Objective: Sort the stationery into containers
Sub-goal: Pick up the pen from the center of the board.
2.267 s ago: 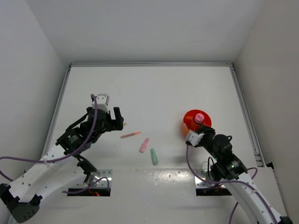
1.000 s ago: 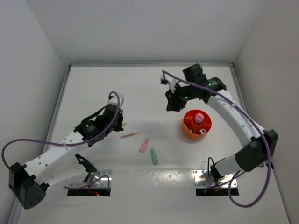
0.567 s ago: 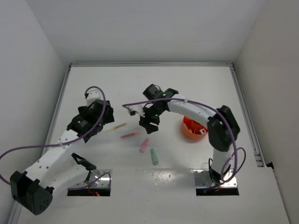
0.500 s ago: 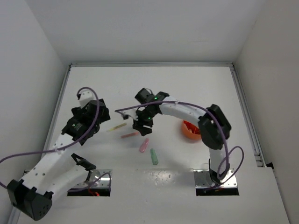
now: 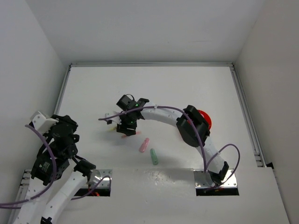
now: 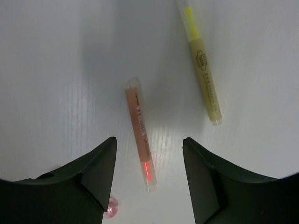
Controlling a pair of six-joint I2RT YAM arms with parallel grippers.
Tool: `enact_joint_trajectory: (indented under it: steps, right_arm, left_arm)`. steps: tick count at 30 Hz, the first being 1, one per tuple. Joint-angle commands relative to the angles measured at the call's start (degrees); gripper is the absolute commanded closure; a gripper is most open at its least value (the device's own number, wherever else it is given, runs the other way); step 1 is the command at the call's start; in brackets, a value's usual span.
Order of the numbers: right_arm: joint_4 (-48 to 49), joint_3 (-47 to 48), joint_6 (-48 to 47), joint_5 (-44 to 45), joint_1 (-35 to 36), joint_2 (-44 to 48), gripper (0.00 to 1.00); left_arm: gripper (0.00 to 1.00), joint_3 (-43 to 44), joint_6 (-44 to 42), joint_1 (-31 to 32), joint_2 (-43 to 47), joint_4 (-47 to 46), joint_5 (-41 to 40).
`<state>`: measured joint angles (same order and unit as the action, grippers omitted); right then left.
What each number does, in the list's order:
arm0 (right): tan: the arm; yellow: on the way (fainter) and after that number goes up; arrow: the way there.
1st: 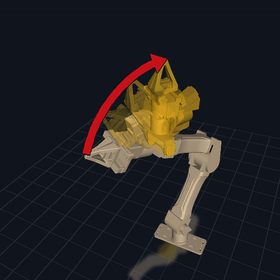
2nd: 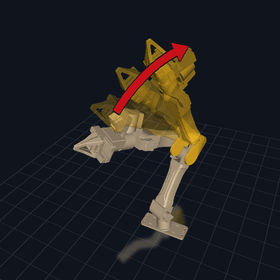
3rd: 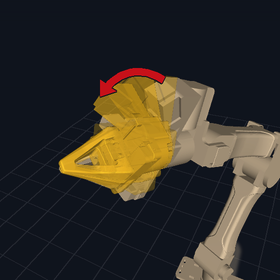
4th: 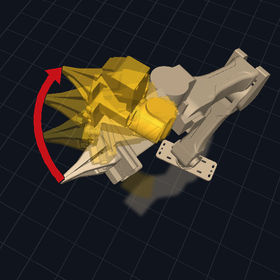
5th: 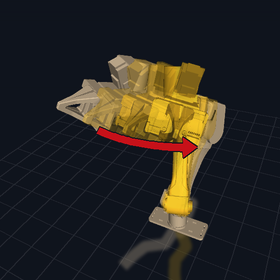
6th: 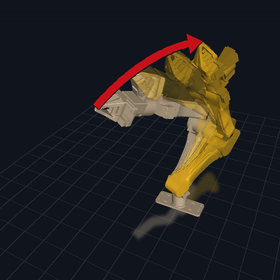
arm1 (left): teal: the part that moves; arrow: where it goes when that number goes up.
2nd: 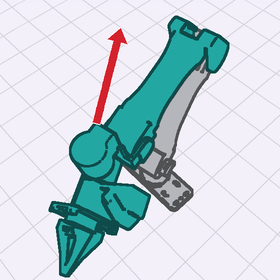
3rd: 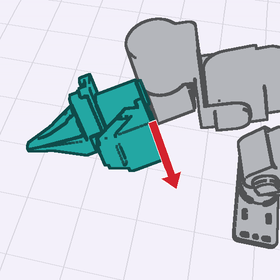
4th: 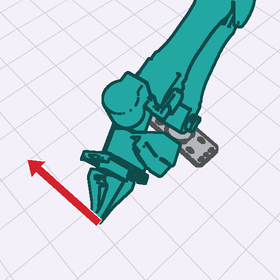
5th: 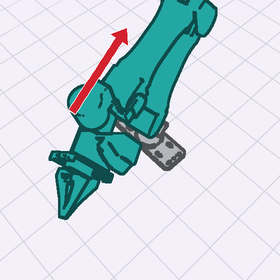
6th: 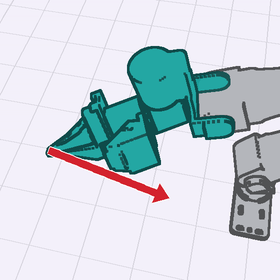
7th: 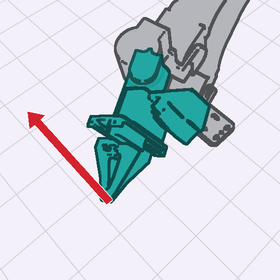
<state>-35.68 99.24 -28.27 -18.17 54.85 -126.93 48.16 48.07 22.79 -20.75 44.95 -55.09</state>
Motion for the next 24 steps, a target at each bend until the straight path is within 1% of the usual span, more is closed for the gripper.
enact_joint_trajectory:
  steps: [1,6,8,15,18,19,20,22,24]
  right_arm:
    - [-0.2,4.6,-0.1,1.5,1.6,-2.7,0.42]
    - [-1.6,4.6,-2.1,0.9,2.1,-3.4,0.43]
    - [-2.1,4.6,-3.5,2.2,3.2,-4.1,0.43]
    - [-2.1,5.2,-4.2,6.7,4.4,-7.4,0.44]
    - [-2.6,5.7,-4.7,6.7,4.4,-8.0,0.52]
    - [-3.3,5.7,-4.7,6.7,4.4,-8.0,0.64]
    - [-4.0,5.7,-4.7,6.7,4.4,-8.0,0.71]
    - [-4.6,4.0,-5.2,6.0,4.4,-6.9,0.81]
    - [-4.6,2.9,-5.2,5.4,4.4,-4.6,0.85]
  left_arm:
    - [0.63,1.1,1.9,-0.5,-1.6,1.8,-2.1]
    - [0.61,1.1,2.5,-0.5,1.4,2.3,-2.1]
    - [0.61,1.1,2.5,-0.5,1.9,2.3,-2.1]
    - [0.61,1.1,2.5,-0.5,1.9,2.3,-2.1]
    - [0.61,1.1,2.5,-0.5,1.9,2.3,-2.1]
    - [0.61,1.1,2.5,-0.5,1.9,2.3,-2.1]
    - [0.61,1.1,2.5,-0.5,1.9,1.8,-2.1]
    - [0.60,1.1,2.5,-0.5,1.9,1.8,-2.1]
    - [0.60,1.1,1.9,-0.5,1.9,1.8,-1.6]
